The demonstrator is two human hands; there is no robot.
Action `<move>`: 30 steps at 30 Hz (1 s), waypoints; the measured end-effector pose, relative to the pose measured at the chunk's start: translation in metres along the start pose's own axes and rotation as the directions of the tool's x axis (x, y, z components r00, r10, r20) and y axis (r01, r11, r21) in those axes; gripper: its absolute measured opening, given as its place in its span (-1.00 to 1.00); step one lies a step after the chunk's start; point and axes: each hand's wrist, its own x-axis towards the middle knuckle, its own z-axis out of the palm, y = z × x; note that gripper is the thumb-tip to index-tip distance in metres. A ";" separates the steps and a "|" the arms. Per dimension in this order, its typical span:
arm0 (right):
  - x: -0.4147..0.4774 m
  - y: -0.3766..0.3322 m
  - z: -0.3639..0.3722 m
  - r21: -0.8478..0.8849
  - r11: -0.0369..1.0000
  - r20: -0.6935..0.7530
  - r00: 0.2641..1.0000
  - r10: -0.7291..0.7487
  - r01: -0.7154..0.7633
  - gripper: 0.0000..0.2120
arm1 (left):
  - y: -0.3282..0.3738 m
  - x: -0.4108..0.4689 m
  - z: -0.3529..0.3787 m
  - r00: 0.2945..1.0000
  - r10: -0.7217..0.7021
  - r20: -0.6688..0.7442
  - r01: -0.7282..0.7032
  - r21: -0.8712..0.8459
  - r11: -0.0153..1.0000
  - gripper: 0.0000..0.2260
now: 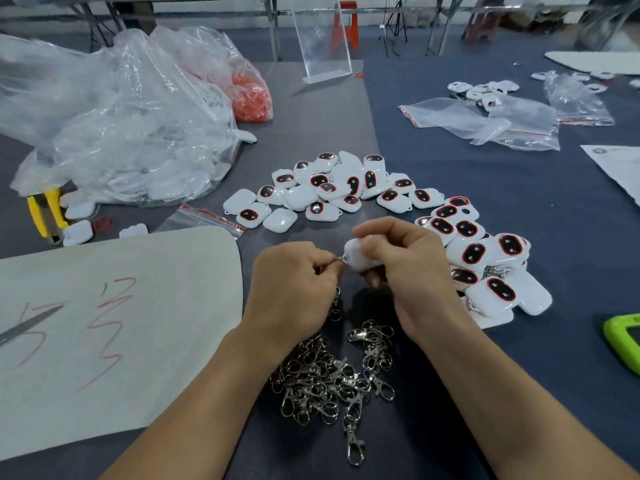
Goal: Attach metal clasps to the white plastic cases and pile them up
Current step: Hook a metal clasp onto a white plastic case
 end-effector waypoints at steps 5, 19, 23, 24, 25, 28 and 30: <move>-0.002 0.005 0.000 -0.247 0.954 0.049 0.985 -0.166 0.173 -0.86 | -0.001 0.000 0.004 0.969 0.232 -0.084 -0.194 0.319 0.928 -0.81; 0.006 -0.015 -0.025 -0.239 0.961 0.066 0.990 -0.125 0.137 -0.76 | -0.006 0.003 0.004 0.955 -0.010 -0.295 -0.012 -0.073 0.997 -0.94; 0.006 -0.019 -0.034 -0.731 0.598 -0.022 0.865 -0.501 0.328 -0.75 | -0.013 0.005 0.002 0.947 -0.081 -0.311 0.084 -0.005 0.996 -0.93; 0.006 -0.019 -0.037 -0.818 0.489 -0.012 0.840 -0.542 0.304 -0.73 | -0.015 0.006 0.002 0.952 -0.091 -0.292 0.104 0.030 0.994 -0.91; 0.006 -0.019 -0.039 -0.875 0.403 -0.002 0.830 -0.558 0.269 -0.73 | -0.016 0.005 0.003 0.959 -0.094 -0.266 0.114 0.061 0.992 -0.90; 0.004 -0.016 -0.035 -0.925 0.297 0.038 0.834 -0.550 0.238 -0.86 | -0.017 0.003 0.004 0.982 -0.091 -0.164 0.112 0.123 0.986 -0.94; 0.001 -0.012 -0.023 -0.909 0.292 0.107 0.843 -0.527 0.298 -0.93 | -0.016 0.003 0.002 0.990 -0.113 -0.079 0.124 0.156 0.980 -0.92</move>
